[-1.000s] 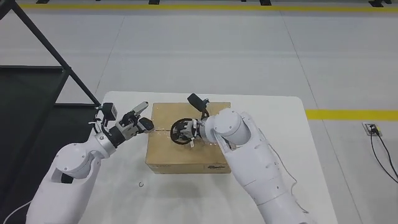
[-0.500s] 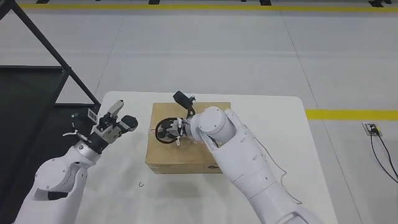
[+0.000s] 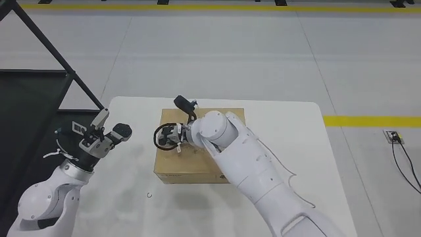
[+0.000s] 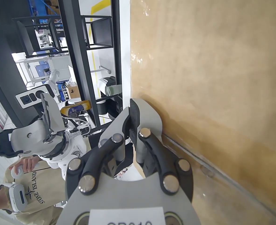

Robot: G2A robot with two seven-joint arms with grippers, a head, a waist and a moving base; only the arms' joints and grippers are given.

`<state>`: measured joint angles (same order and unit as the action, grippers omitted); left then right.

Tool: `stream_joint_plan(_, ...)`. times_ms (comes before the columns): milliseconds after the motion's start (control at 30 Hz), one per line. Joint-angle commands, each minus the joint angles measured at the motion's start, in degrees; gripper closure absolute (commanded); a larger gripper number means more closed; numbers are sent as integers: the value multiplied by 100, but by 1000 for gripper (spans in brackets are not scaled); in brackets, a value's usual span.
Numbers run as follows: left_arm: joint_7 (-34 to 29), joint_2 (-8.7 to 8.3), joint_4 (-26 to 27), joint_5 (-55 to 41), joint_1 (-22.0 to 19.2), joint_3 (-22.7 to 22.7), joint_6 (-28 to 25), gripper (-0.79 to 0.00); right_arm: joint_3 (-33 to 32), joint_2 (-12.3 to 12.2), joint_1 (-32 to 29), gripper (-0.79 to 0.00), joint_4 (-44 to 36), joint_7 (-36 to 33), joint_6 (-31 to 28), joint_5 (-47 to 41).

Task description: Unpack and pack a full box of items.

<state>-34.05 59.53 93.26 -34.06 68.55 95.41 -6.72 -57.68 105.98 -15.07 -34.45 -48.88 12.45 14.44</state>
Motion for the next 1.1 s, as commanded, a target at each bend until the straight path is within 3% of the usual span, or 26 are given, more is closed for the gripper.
stream_joint_plan(0, -50, -2, -11, 25, -4, -7, 20, -785, -56, -28, 27, 0, 28, -35, 4, -6)
stream_joint_plan(267, -259, -10, -50, 97, -119, -51, 88, -785, -436, -295, -299, 0, -536, -233, 159, 152)
stream_joint_plan(833, -505, -20, -48, 231, -278, -181, 174, -785, -1173, -899, -1886, 0, -3365, -725, 1584, 1345)
stream_joint_plan(1067, -514, -23, -3, 255, -289, -187, 186, -785, -1384, -1035, -2086, 0, -3775, -801, 2014, 1638)
